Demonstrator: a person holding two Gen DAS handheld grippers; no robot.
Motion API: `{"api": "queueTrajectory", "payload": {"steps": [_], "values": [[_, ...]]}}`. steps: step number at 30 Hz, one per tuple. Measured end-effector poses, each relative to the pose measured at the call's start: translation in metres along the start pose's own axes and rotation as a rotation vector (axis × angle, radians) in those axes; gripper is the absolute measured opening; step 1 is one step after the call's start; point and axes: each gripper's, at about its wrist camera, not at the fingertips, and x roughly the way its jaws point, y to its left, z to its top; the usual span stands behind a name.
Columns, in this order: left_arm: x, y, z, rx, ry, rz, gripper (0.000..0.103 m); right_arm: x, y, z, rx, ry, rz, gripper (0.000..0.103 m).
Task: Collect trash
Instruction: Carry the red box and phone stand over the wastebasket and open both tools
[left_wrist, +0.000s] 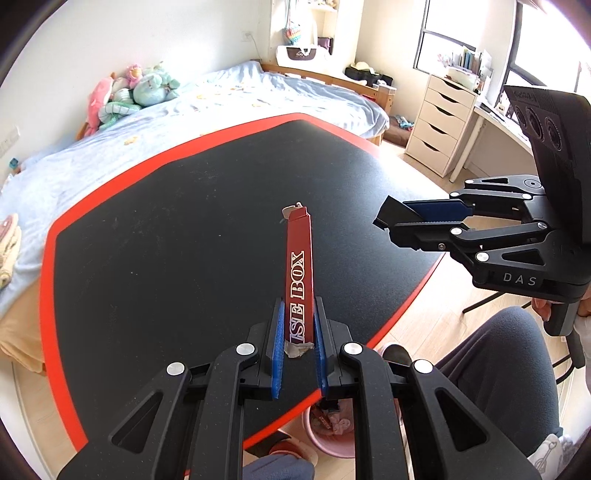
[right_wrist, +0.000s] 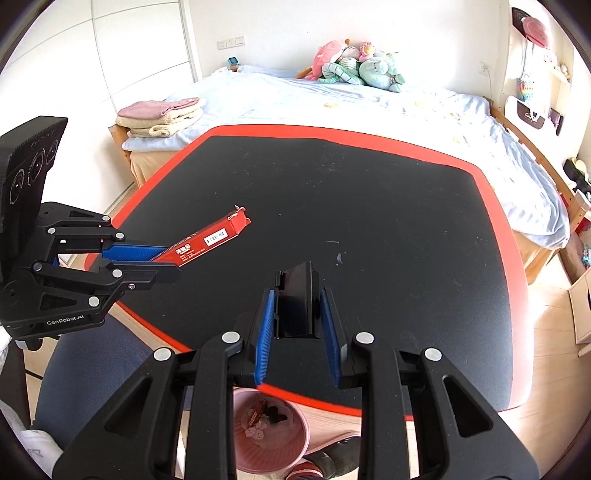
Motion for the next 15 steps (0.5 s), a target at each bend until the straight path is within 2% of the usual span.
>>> {"api": "queueTrajectory", "payload": {"steps": [6, 15], "values": [[-0.021, -0.016, -0.02, 0.008, -0.008, -0.006, 0.014, -0.033, 0.015, -0.029, 0.01, -0.006, -0.006, 0.025], [-0.037, -0.041, -0.051, 0.018, 0.006, -0.029, 0.014, -0.061, 0.035, -0.071, 0.044, 0.003, 0.008, 0.025]]}}
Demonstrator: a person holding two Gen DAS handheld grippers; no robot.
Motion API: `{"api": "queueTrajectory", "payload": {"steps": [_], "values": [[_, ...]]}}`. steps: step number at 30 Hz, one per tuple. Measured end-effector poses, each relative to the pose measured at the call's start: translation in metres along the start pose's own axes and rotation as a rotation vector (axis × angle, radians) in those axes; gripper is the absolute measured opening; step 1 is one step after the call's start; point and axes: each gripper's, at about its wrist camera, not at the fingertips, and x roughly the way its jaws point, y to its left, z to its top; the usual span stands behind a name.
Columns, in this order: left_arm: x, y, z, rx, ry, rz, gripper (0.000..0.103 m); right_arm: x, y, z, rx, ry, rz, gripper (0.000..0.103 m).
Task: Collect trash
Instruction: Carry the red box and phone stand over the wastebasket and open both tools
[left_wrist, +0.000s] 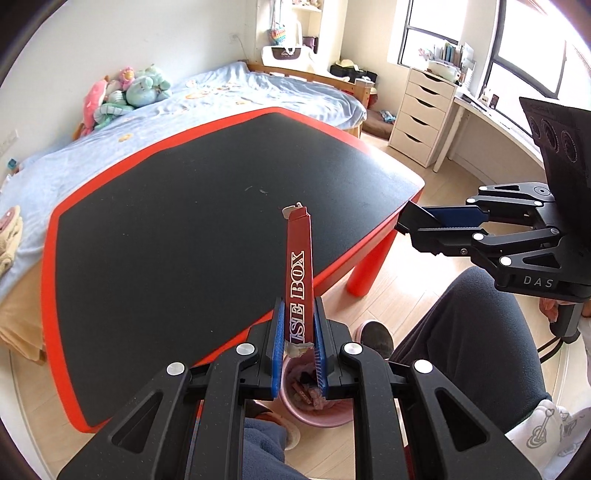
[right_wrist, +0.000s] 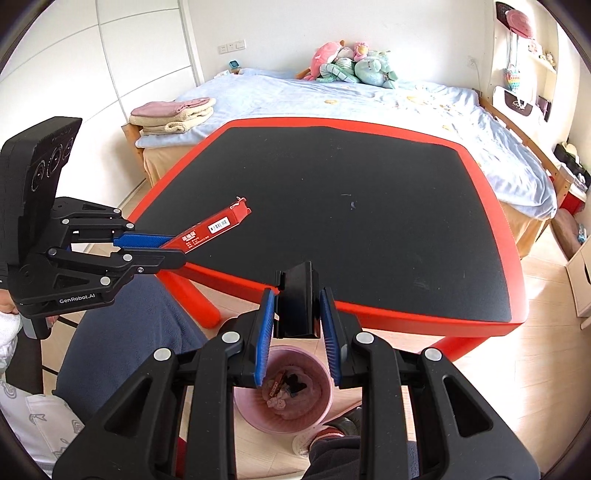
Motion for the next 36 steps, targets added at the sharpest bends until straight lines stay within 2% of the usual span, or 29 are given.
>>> {"api": "queueTrajectory", "payload": {"steps": [11, 36], "values": [[-0.002, -0.017, -0.03, -0.004, 0.029, -0.03, 0.014, 0.002, 0.018, -0.042, 0.017, 0.058, 0.026, 0.025], [0.003, -0.027, -0.041, 0.017, 0.058, -0.073, 0.016, 0.005, 0.021, -0.05, 0.021, 0.075, 0.057, 0.026]]}}
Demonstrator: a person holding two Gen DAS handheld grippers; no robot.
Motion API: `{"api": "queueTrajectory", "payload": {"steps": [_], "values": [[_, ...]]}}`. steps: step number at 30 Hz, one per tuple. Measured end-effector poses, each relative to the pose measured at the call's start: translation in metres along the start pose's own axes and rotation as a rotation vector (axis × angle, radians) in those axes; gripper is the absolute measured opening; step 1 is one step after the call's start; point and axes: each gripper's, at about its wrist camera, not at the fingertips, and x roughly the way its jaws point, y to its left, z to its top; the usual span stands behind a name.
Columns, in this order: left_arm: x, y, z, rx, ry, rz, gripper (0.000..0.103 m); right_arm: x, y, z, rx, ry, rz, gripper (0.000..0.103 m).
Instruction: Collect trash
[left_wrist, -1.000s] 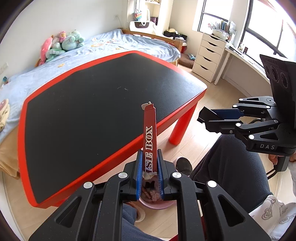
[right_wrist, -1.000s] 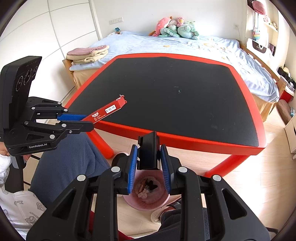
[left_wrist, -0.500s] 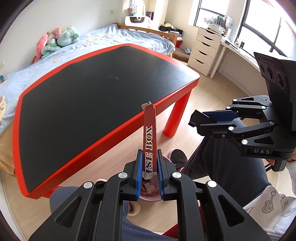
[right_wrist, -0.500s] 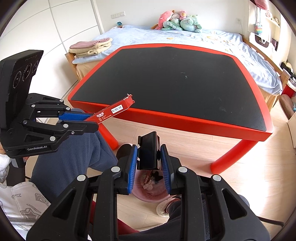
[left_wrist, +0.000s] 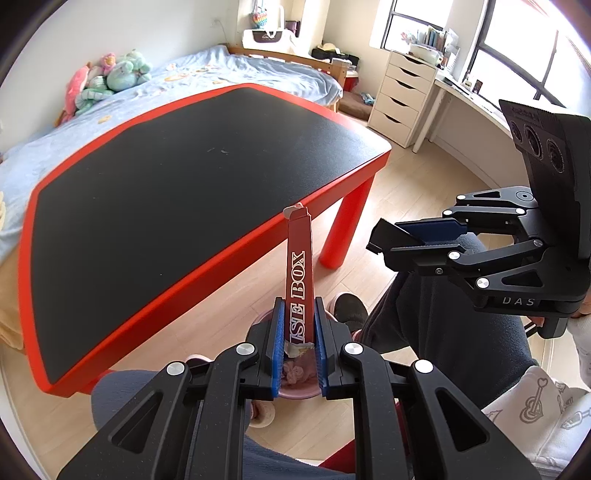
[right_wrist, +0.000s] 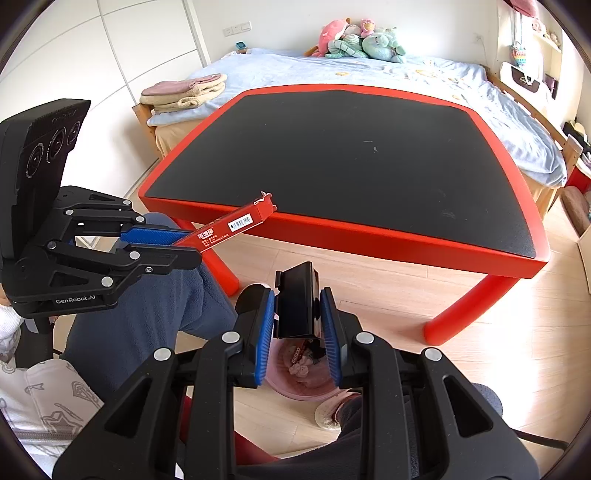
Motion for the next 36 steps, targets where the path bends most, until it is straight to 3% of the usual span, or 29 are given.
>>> {"api": "queueTrajectory", "payload": {"steps": [2, 3, 4, 5, 7, 12, 18, 28, 36], "values": [[0.002, 0.0, 0.001, 0.003, 0.006, -0.009, 0.023, 0.002, -0.001, 0.0, 0.006, 0.007, 0.001, 0.031], [0.002, 0.0, 0.001, 0.004, 0.007, -0.005, 0.035, 0.003, -0.002, -0.001, 0.011, 0.008, -0.005, 0.053], [0.003, 0.001, 0.001, -0.001, 0.003, -0.003, 0.053, 0.002, -0.003, -0.001, 0.017, 0.003, -0.006, 0.066], [0.003, 0.003, 0.001, -0.012, -0.003, -0.003, 0.06, 0.002, -0.004, -0.001, 0.027, -0.005, -0.004, 0.081], [0.001, 0.006, 0.001, -0.032, -0.017, 0.006, 0.086, 0.002, -0.007, -0.003, 0.038, 0.0, -0.015, 0.086], [-0.001, 0.01, 0.0, -0.06, -0.024, 0.023, 0.094, 0.005, -0.011, -0.004, 0.056, 0.006, -0.024, 0.094], [-0.002, 0.011, 0.0, -0.082, -0.031, 0.033, 0.095, 0.006, -0.012, -0.003, 0.056, 0.009, -0.037, 0.099], [-0.009, 0.018, 0.001, -0.116, -0.052, 0.06, 0.095, 0.004, -0.016, 0.002, 0.074, 0.013, -0.04, 0.1], [-0.018, 0.032, 0.01, -0.142, -0.08, 0.1, 0.095, -0.003, -0.023, 0.026, 0.084, -0.021, -0.06, 0.1]]}}
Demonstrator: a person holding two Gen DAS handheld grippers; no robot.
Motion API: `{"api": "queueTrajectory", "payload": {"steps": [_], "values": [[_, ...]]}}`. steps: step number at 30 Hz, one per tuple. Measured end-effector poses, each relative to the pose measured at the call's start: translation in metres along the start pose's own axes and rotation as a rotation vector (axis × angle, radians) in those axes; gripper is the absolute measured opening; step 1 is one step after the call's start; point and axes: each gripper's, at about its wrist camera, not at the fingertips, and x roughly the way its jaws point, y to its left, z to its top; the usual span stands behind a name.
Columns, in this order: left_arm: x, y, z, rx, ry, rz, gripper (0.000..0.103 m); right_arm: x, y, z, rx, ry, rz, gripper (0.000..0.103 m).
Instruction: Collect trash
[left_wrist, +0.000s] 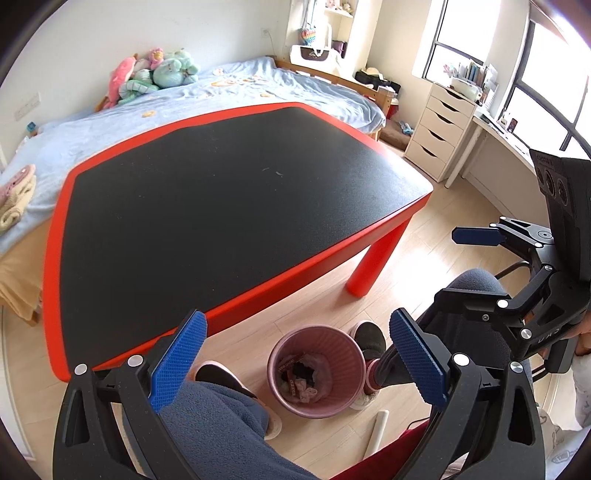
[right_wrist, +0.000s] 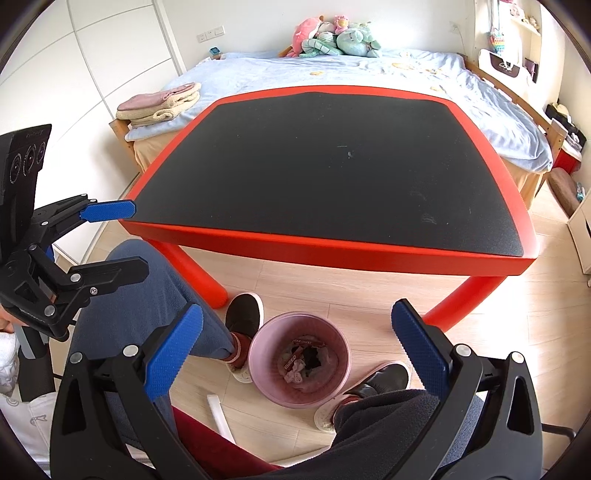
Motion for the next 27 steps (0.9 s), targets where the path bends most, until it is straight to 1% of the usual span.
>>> {"api": "queueTrajectory", "payload": {"steps": [4, 8, 12, 16, 19, 22, 27], "values": [[-0.002, 0.01, 0.013, -0.017, -0.015, 0.034, 0.095, -0.008, -0.002, 0.023, 0.0, -0.049, -0.018, 0.1], [-0.007, 0.02, 0.028, -0.023, -0.052, 0.06, 0.095, -0.013, -0.001, 0.051, -0.027, -0.096, -0.038, 0.1], [-0.014, 0.03, 0.045, -0.038, -0.089, 0.082, 0.095, -0.016, -0.003, 0.082, -0.035, -0.14, -0.04, 0.1], [-0.017, 0.039, 0.058, -0.063, -0.11, 0.105, 0.095, -0.015, -0.005, 0.106, -0.039, -0.159, -0.043, 0.1], [-0.015, 0.043, 0.065, -0.072, -0.114, 0.13, 0.097, -0.012, -0.006, 0.116, -0.044, -0.16, -0.048, 0.1], [-0.013, 0.049, 0.069, -0.081, -0.118, 0.112, 0.097, -0.009, -0.008, 0.123, -0.048, -0.162, -0.048, 0.1], [-0.01, 0.05, 0.074, -0.082, -0.11, 0.12, 0.097, -0.003, -0.008, 0.128, -0.045, -0.159, -0.05, 0.1]]}}
